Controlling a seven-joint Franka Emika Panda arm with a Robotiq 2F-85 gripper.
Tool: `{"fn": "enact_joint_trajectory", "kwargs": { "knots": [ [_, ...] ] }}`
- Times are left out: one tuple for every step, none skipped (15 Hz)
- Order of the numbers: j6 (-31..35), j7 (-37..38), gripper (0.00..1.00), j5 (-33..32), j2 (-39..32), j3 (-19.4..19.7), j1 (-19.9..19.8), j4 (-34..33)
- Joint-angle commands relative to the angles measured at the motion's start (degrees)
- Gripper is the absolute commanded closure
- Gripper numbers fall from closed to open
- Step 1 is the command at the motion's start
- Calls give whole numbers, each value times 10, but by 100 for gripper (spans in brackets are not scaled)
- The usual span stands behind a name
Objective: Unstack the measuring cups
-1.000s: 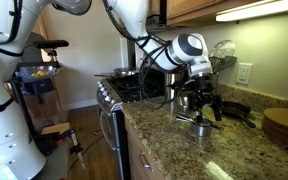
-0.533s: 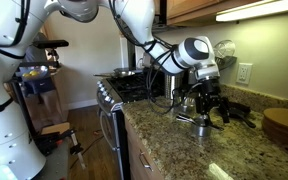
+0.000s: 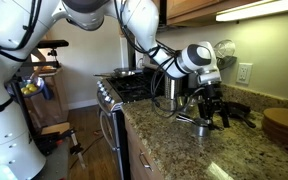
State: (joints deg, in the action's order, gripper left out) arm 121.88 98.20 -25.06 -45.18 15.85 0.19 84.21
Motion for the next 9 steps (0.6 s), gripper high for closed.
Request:
{"fn": "enact_joint_trajectory", "kwargs": {
  "knots": [
    [-4,-8,47,12,-13,7,-1,-22],
    [-5,-8,53,11,-15,8,-1,-23],
    [-5,-9,61,11,-15,8,-1,-25],
    [-6,-10,66,11,-16,9,-1,-25],
    [-6,-10,74,11,-16,9,-1,-26],
    [-5,-10,80,11,-16,10,-1,-25],
    [-5,-10,87,11,-15,10,-1,-25],
    [-5,-10,93,10,-15,11,-1,-25],
    [-6,-10,93,10,-15,11,0,-25]
  ]
}}
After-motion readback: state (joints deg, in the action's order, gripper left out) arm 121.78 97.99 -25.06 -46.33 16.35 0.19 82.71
